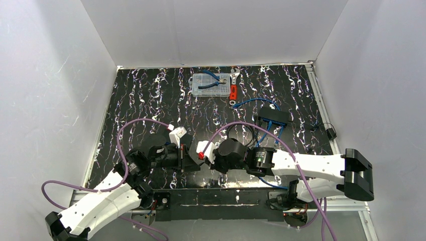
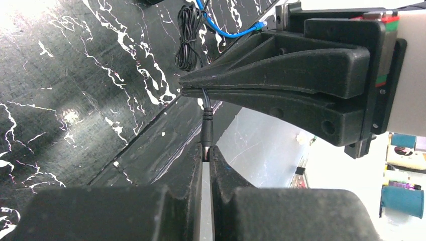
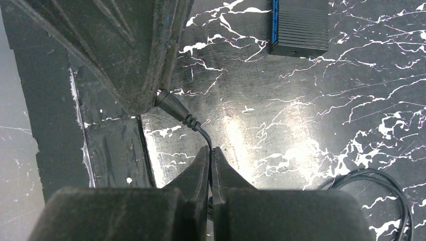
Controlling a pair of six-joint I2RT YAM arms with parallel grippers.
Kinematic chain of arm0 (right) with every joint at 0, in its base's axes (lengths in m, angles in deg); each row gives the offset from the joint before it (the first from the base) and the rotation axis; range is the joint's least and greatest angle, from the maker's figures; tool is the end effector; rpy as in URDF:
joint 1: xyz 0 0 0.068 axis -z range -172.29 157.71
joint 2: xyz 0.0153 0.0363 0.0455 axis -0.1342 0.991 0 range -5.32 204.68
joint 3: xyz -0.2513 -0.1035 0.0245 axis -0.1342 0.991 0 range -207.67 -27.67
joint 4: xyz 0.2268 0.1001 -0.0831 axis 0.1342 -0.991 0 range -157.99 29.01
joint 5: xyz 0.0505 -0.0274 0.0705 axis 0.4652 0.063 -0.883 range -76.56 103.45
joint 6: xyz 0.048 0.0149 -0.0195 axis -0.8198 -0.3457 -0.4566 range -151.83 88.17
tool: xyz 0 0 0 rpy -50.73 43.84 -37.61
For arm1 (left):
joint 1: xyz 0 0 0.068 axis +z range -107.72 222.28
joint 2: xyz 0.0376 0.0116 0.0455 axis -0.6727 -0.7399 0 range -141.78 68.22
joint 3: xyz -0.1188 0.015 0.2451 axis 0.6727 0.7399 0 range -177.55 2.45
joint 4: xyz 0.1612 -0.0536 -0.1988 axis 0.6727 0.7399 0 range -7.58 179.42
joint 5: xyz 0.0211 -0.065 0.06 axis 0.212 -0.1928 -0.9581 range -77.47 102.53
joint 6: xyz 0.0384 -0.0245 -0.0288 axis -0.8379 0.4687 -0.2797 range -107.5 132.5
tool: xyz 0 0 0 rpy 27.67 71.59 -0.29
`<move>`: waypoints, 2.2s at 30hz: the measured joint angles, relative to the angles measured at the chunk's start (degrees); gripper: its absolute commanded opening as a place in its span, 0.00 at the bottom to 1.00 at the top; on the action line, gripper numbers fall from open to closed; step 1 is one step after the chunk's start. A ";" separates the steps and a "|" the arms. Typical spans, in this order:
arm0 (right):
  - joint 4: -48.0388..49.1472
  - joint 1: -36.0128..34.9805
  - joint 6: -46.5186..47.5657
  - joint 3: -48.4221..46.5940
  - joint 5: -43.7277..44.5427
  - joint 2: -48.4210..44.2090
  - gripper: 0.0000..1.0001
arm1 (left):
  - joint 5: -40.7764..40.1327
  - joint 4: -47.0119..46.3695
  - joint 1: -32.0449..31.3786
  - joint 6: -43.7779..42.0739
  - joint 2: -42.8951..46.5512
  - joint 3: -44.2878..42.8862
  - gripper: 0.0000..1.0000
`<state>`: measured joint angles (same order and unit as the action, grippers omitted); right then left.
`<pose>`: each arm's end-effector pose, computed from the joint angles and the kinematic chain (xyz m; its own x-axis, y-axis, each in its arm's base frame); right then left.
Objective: Insert the plug into the switch port
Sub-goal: Pick up the power from the center of the board.
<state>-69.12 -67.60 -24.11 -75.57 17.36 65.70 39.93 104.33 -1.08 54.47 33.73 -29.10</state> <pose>0.0726 0.2671 0.2653 -0.0028 -0.5388 -0.8424 -0.9593 0.2392 -0.1498 0.0949 -0.1123 0.2660 -0.8379 -0.0254 -0.5453 0.4746 0.4597 -0.7506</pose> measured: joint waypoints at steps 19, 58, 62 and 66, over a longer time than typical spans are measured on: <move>8.92 -0.20 14.15 12.17 -9.04 -14.68 0.38 | 7.62 -1.81 0.00 -0.89 -3.11 0.02 0.00; 19.98 -0.74 21.25 15.06 -22.11 -15.15 0.29 | 19.37 -6.77 0.00 -0.90 -7.31 0.26 0.00; 20.29 -0.82 21.22 15.06 -22.11 -14.94 0.25 | 19.81 -7.10 0.00 -0.83 -7.31 0.53 0.00; 20.40 -0.85 21.18 15.06 -22.13 -14.67 0.20 | 20.10 -7.74 0.00 -0.76 -7.31 1.25 0.00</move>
<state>-48.71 -68.45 -2.92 -60.51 -4.77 51.03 60.03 96.58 -1.08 53.70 26.41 -27.85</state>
